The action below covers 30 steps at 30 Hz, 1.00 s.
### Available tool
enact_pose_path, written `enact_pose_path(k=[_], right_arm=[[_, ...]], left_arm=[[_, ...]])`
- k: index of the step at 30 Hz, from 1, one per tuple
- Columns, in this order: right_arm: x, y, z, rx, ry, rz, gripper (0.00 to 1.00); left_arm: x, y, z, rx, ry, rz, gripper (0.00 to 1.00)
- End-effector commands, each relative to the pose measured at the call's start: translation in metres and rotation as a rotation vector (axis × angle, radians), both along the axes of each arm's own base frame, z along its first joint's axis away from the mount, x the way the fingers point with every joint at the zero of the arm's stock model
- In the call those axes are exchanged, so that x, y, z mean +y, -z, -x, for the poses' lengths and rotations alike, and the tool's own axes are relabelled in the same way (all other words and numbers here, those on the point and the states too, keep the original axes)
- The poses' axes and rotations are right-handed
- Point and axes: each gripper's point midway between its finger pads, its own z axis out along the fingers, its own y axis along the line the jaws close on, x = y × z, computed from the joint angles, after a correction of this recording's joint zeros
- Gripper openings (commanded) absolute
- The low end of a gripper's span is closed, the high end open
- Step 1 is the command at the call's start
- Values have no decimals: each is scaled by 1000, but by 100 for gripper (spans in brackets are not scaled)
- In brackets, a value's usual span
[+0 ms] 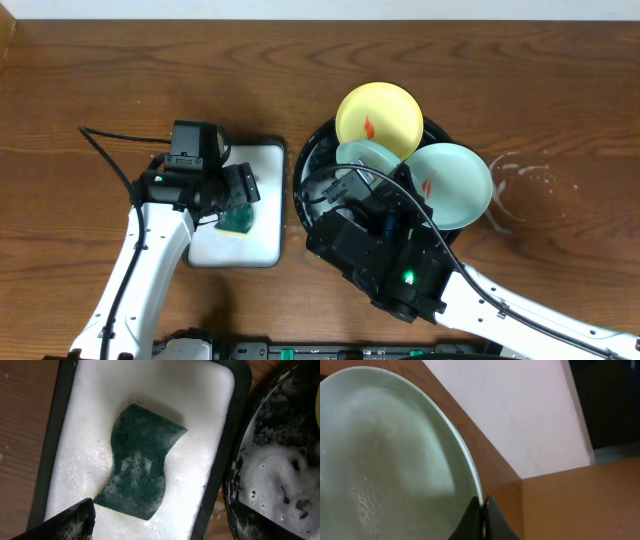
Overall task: Clean dirty plates on tray and stack at the side
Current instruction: 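Carry the scrubbed plate right and set it on the table with the right gripper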
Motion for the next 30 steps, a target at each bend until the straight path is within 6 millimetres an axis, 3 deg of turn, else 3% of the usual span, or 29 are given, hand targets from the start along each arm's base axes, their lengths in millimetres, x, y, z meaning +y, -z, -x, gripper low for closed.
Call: enact_pose_path(k=[1,6,9,12,18,21,26,30], right_arm=[[4,8,-2,50,19,-218,1],[-7,61,-16,355,144,-622,1],[-25,71,-26,485,207,-811,1],[-51,66,-35,557,251,-1006,1],[-142,58,-51,534,435,-1320,1],[-204,67,-49,450,612,-1379,1],[-301,98,-36,324,919,-1430,1],[-347,129,-27,288,1082,-1487,1]], left_arm=[[0,-3,-1,-5,1,4,85],[0,-3,-1,-5,1,4,85],[0,-3,-1,-5,1,4,85],[0,-3,-1,-5,1,4,85],[0,-3,-1,-5,1,4,85],[0,-3,-1,-5,1,4,85],[0,-3,-1,-5,1,4,85],[0,-3,-1,-5,1,4,85]])
